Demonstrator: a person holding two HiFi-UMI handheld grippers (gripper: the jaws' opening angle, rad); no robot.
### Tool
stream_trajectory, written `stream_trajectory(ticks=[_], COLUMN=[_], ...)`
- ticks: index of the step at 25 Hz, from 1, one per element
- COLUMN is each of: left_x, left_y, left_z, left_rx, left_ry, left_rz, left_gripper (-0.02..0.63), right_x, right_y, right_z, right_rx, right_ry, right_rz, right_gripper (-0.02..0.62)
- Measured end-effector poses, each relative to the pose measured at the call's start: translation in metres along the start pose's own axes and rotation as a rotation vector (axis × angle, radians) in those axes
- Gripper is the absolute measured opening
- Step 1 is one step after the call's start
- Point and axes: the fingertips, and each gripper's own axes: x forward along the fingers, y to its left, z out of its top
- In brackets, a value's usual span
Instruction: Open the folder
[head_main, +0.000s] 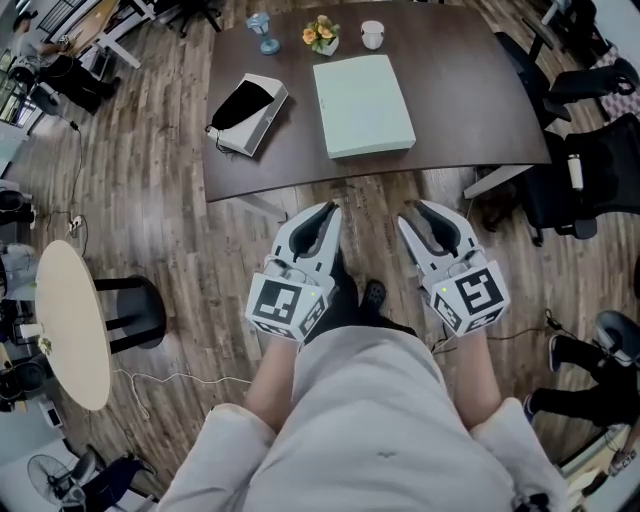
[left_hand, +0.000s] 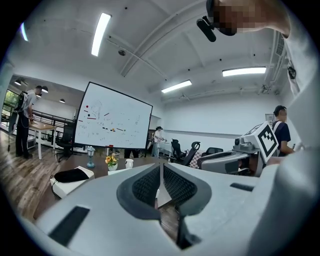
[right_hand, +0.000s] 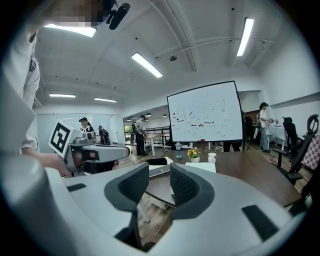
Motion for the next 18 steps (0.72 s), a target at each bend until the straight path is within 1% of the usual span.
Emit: stream_trajectory(ticks=[2, 3, 6, 9, 14, 18], left_x=[0.007, 0.010, 0.020, 0.030, 0.047, 0.062], left_y=[0.007, 0.011, 0.024, 0.038, 0.065, 0.088], left_z=[0.002, 0.003, 0.006, 0.009, 0.016, 0.022], left_rx=[0.001, 0.004, 0.008, 0.006, 0.008, 0.013], left_ry=[0.004, 0.006, 0.008, 0.009, 0.008, 0.005], left_rz=[-0.011, -0.017, -0.030, -0.046, -0.063, -0.080], left_gripper=[0.019, 0.047, 0.066, 0.092, 0.104, 0.112], right_x=[0.008, 0.013, 0.029, 0.046, 0.075, 0.098], right_y=[-0.003, -0.004, -0.007, -0.010, -0.015, -0.020], right_z=[0.004, 0.006, 0.012, 0.017, 0.028, 0.036], right_rx=[-0.009, -0.015, -0.034, -0.046, -0.065, -0.059], right_ry=[0.004, 0.006, 0.010, 0.020, 0.025, 0.023], right_rz=[-0.003, -0.004, -0.005, 0.001, -0.001, -0.004], right_gripper=[0.155, 0.164, 0.204, 0.219, 0.248, 0.270])
